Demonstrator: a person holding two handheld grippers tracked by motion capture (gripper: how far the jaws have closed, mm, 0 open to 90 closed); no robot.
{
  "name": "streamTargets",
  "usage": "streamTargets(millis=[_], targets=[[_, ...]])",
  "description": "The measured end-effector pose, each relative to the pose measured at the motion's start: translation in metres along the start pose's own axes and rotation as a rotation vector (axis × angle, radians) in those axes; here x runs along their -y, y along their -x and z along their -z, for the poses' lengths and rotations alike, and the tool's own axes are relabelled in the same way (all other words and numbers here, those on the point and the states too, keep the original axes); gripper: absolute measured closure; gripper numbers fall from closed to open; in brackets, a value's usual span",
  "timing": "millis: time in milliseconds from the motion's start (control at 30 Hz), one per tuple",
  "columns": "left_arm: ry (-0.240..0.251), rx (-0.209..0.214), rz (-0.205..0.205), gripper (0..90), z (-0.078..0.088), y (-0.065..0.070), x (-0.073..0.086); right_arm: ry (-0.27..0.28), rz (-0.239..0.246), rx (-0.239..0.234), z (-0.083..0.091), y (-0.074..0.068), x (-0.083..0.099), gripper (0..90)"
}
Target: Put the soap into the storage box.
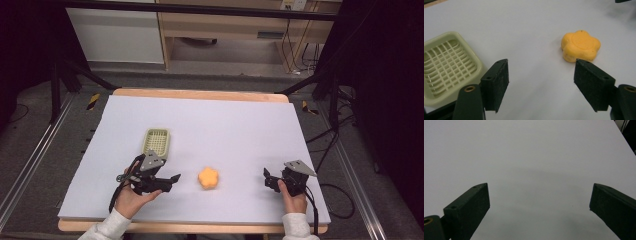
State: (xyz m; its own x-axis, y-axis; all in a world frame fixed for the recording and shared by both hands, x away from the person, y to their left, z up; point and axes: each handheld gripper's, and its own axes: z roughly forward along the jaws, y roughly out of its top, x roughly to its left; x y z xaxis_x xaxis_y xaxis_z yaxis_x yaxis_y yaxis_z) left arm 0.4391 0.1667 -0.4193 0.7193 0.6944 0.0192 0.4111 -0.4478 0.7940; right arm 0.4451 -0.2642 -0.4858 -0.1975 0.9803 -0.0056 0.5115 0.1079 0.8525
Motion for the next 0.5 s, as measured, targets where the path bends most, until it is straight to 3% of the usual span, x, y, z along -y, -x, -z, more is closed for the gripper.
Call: streamTargets(millis=[300,500], targets=[[0.013,0.032,-0.031,28.1,-0.008,0.01,-0.022,-0.001,-0.003,0.0,0.0,0.0,0.0,3.3],[-0.02,0.059,-0.044,27.6,-0.022,0.018,-0.029,-0.003,-0.005,-0.004,0.0,0.0,0.0,3.3]])
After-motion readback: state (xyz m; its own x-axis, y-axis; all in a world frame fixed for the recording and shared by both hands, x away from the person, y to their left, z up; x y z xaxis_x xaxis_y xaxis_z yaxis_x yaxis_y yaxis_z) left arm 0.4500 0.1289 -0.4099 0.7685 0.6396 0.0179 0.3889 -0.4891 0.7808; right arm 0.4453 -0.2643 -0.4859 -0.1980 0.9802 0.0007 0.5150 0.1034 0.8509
